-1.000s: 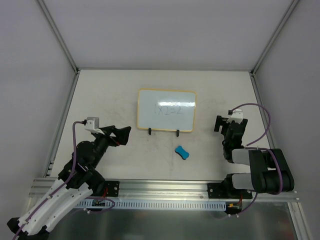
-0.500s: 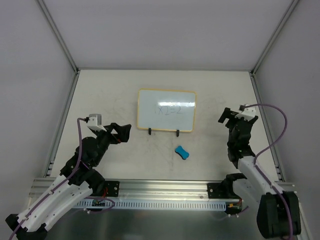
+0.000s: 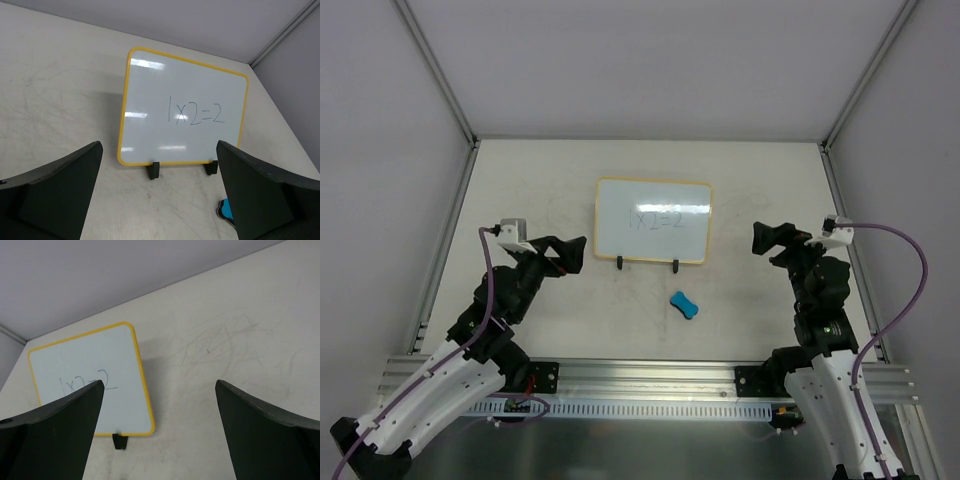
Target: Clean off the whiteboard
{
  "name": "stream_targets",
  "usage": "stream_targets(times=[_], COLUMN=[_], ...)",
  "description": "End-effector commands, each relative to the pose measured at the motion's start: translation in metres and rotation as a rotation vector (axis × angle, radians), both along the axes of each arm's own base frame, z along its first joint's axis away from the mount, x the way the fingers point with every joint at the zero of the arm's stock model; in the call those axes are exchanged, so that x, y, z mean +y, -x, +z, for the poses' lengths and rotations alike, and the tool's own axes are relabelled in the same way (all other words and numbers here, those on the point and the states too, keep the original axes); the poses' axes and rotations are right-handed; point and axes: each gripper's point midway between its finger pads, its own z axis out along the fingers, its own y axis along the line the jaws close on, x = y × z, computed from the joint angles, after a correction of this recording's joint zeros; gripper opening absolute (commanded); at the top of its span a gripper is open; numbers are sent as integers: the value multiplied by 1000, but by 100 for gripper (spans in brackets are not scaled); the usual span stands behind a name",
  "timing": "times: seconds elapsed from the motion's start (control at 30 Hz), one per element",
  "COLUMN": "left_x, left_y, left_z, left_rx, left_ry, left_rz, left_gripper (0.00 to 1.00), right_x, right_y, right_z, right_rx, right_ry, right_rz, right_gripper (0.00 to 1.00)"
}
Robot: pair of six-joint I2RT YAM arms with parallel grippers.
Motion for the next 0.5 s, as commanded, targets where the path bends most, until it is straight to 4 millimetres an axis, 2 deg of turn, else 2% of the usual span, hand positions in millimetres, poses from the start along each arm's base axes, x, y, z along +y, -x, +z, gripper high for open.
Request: stream_targets(times=[0.0,0.07,0.1,0.13,0.2,0.27,0.3,0.33,0.37,0.4,0.43,0.47], left_x=[1,-5,3,-5,-4,-2,-1,8,5,8,25,22], left_y=[-11,-17,-24,-26,-33,-45,-48,-58,-59,-64,-79,-81], left_z=[41,45,45,42,48,44,53,49,50,61,55,53], left_rx=[-116,-131,-129,-116,-125,-94,-114,-91,-83,-112,-73,-59], left_ry=[34,58,82,87,112,110,111,111,120,142,200,223], left_rz=[13,-23,2,-57,-78,-101,-109,-81,-131,-147,-110,-177], left_gripper=[99,99,99,99,99,99,99,99,99,99,99,99], right_x=[27,30,32,34,40,45,47,51,54,59,65,68], right_y=[20,25,26,28,30,33,34,37,37,38,40,42], right_z=[1,-1,-1,-6,-2,-2,-2,-7,-9,-6,-7,-10], right_rx=[85,127,134,162,173,207,217,250,274,278,291,315], right_ry=[-41,-40,-34,-29,-23,-6,-2,2,8,11,19,25], right_rz=[149,171,182,197,233,264,278,297,313,335,361,373], right_gripper=[99,99,99,99,99,99,99,99,99,99,99,99])
